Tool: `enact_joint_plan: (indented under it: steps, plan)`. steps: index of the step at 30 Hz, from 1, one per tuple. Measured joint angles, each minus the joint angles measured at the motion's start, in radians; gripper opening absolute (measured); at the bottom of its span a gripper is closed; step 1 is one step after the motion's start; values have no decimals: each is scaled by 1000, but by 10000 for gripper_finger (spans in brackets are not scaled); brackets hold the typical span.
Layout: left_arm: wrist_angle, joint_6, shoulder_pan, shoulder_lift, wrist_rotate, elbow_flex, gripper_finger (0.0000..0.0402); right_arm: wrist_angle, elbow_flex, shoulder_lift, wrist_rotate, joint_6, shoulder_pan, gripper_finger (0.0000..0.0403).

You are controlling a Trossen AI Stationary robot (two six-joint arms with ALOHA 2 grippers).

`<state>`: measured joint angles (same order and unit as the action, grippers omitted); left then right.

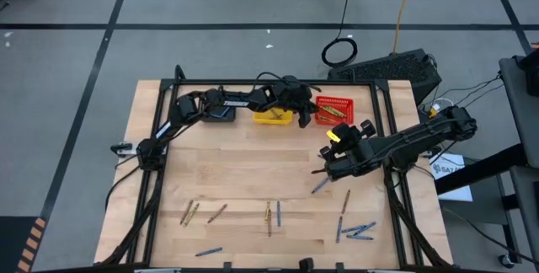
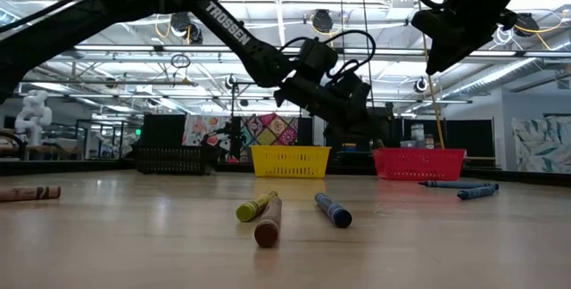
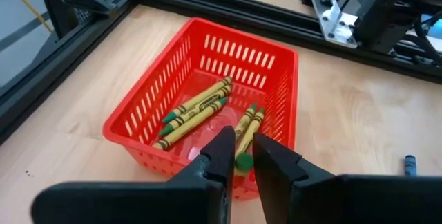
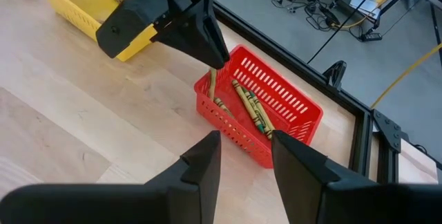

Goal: Sort crayons
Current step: Put the right green crayon into the red bin, then put the brown crayon into the yellow bin

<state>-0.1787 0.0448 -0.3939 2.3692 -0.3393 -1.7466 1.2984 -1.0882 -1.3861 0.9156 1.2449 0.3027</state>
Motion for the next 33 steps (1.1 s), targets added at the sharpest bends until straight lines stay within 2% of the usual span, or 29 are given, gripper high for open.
enact_joint_plan:
  steps: [12,16,24,29,33]
  plan:
    - [-14,3,4,0,-7,0,56,0,0,0,0,0,0,116]
    - [-21,2,9,0,20,0,56,0,0,0,0,-6,0,116]
    - [-7,1,8,0,28,-58,56,1,0,0,4,-12,0,116]
    - [157,-46,8,-6,44,-125,57,1,0,0,5,-20,0,116]
    - [334,-129,8,-6,105,-157,57,1,0,0,6,-27,0,116]
